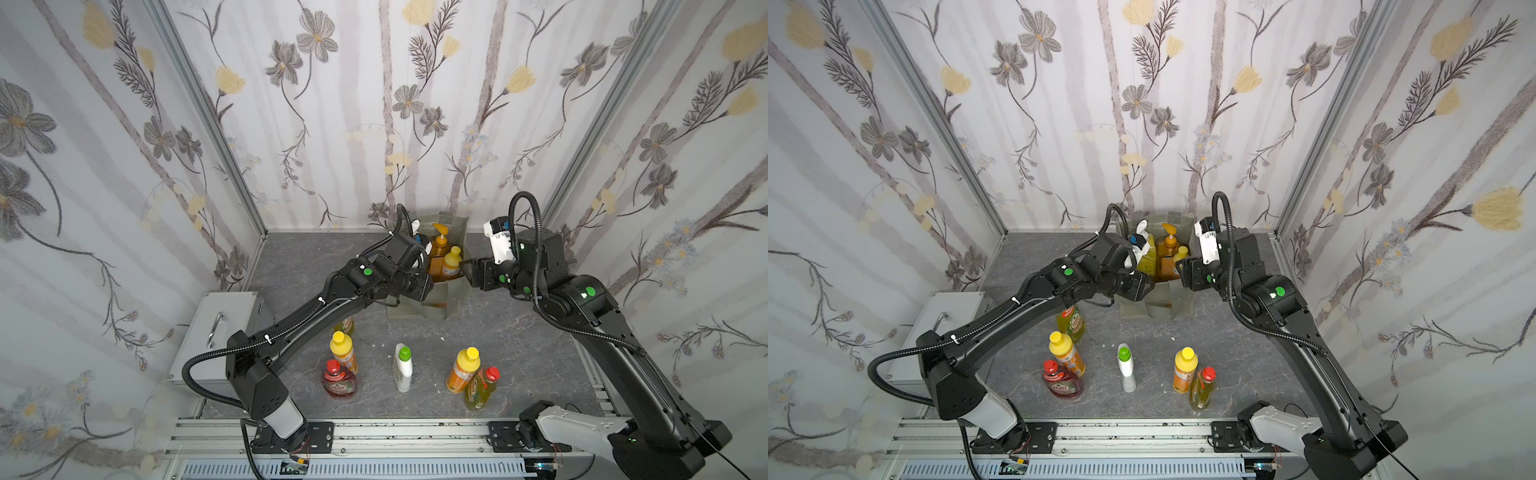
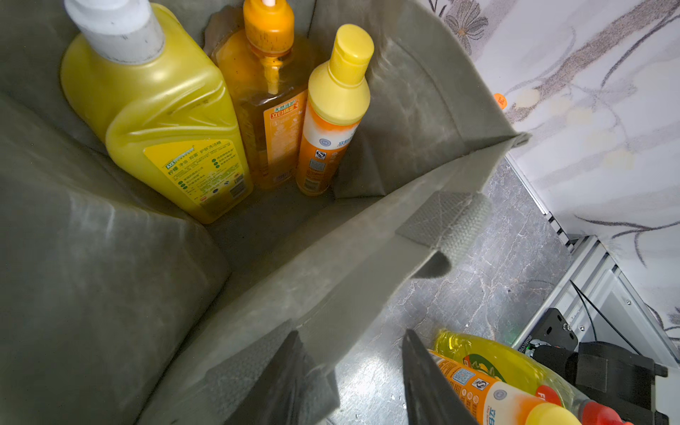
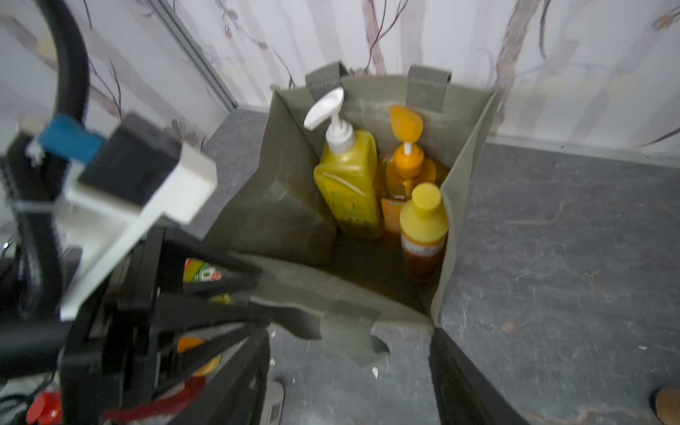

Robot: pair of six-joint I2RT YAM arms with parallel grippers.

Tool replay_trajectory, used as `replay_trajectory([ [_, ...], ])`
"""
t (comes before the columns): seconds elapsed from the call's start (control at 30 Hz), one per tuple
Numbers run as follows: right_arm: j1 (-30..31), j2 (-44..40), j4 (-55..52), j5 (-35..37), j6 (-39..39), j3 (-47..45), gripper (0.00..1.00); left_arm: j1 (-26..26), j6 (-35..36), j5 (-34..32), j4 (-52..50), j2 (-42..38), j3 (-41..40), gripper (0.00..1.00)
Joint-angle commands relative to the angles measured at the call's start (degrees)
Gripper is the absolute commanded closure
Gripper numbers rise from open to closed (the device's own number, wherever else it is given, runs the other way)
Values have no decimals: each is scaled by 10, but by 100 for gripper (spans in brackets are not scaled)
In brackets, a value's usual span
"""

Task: Pack dish soap into the shopping bag
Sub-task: Place the bottle of dish soap in the shopping bag, then pick up the bottle of dish soap at the center of the board.

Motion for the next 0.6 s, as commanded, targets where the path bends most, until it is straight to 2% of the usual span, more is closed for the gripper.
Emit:
replay_trajectory([
  [0.0,50,-31,-70,1,24,-26,30,0,8,-19,-12,-1,2,54],
  [0.13,110,-52,-108,37,61,-63,27,0,4,-19,-15,-7,-3,54],
  [0.27,122,-76,-111,50,95,-110,24,0,1,-26,-12,-13,-18,54],
  [0.33,152,-84,-111,51,114,-131,24,0,1,-27,-12,-13,-21,54],
  [0.57,200,-124,-132,55,166,-159,24,0,5,-32,-13,-12,-25,54],
])
